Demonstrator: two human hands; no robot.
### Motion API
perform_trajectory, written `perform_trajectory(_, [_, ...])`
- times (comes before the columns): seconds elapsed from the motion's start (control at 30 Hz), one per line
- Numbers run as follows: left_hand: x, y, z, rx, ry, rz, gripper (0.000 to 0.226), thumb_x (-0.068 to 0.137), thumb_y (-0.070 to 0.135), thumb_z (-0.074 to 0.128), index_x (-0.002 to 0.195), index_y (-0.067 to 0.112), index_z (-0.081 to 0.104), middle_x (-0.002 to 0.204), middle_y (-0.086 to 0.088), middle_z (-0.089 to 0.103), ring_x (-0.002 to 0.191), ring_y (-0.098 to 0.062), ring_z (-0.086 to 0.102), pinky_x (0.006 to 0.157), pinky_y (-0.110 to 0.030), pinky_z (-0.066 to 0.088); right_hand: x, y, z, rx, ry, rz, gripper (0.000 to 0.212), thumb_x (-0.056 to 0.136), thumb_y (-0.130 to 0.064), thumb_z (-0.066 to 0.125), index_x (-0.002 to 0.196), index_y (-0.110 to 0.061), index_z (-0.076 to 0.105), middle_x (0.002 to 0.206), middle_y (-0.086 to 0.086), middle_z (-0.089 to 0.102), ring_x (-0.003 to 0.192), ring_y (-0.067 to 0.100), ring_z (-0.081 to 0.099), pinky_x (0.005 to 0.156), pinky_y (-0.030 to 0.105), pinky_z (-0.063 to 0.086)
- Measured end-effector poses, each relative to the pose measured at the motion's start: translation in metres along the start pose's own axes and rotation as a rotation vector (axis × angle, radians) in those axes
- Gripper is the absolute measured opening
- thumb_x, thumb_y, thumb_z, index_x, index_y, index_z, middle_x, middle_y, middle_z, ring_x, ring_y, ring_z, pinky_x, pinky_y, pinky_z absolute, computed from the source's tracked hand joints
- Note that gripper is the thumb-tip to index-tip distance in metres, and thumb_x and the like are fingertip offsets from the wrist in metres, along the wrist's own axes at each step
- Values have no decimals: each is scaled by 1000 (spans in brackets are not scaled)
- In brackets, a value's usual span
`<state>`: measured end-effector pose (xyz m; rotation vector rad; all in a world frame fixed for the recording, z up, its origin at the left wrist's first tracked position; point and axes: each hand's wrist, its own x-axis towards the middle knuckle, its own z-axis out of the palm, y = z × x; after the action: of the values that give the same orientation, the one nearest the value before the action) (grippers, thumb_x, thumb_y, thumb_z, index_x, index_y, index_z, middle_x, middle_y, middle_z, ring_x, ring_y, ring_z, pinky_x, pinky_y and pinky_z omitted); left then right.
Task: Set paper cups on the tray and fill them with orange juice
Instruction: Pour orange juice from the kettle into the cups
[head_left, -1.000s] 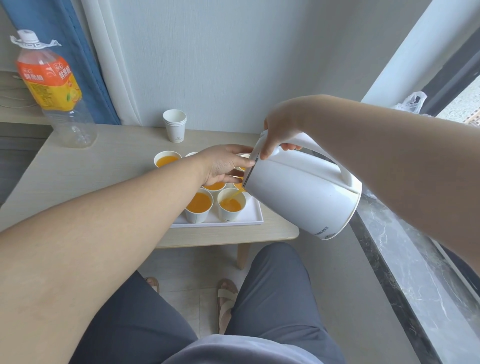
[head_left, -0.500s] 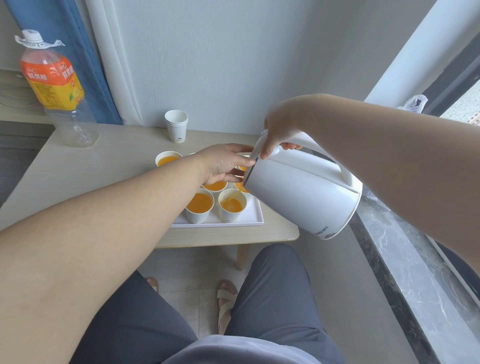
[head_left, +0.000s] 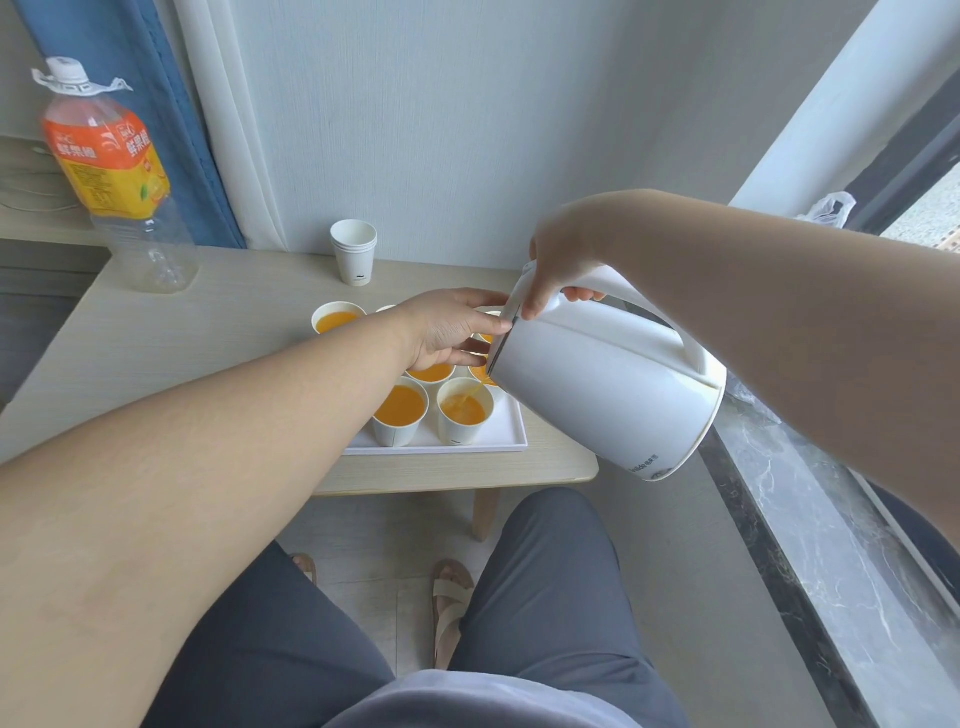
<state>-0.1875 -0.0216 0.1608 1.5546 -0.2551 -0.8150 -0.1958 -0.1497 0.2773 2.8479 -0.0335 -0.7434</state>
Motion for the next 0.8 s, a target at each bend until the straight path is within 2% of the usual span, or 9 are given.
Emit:
perform_trajectory(0.2, [0,0,0,-2,-2,3,42,93,13,59,133,24,54,116,-5,65,102,-25,62,91,-30,51,-1,-1,-2,-30,-2,-4,52,80,-46,69,105,0,66,68,4,61,60,23,56,65,28,42])
perform_trajectory(0.37, [0,0,-1,-11,3,4,44,93,12,60,135,23,53,118,-6,65,102,-26,63,94,-33,50,1,-2,-3,-37,-5,-11,51,79,-46,70,102,-1,66,67,5,61,64,27,59,75,30,46])
perform_trajectory(0.57, [1,-1,-2,-2,3,7,44,93,12,59,135,24,53,123,-7,63,104,-27,62,95,-34,50,3,-3,-4,-55,-3,-9,44,80,-46,69,95,-5,63,63,3,60,58,24,56,72,30,44])
perform_trajectory(0.67, [0,0,-2,-5,2,11,46,93,12,59,137,23,51,122,-7,63,103,-26,62,91,-32,51,5,-3,-5,-59,-17,7,50,79,-47,69,101,-2,65,70,6,63,64,26,58,75,31,46])
perform_trajectory(0.8, [-2,1,-1,-5,1,15,46,94,12,59,138,23,50,122,-6,63,104,-26,62,94,-34,49,8,-3,-5,-60,-26,12,55,78,-48,70,104,0,66,74,8,64,68,28,61,79,33,50])
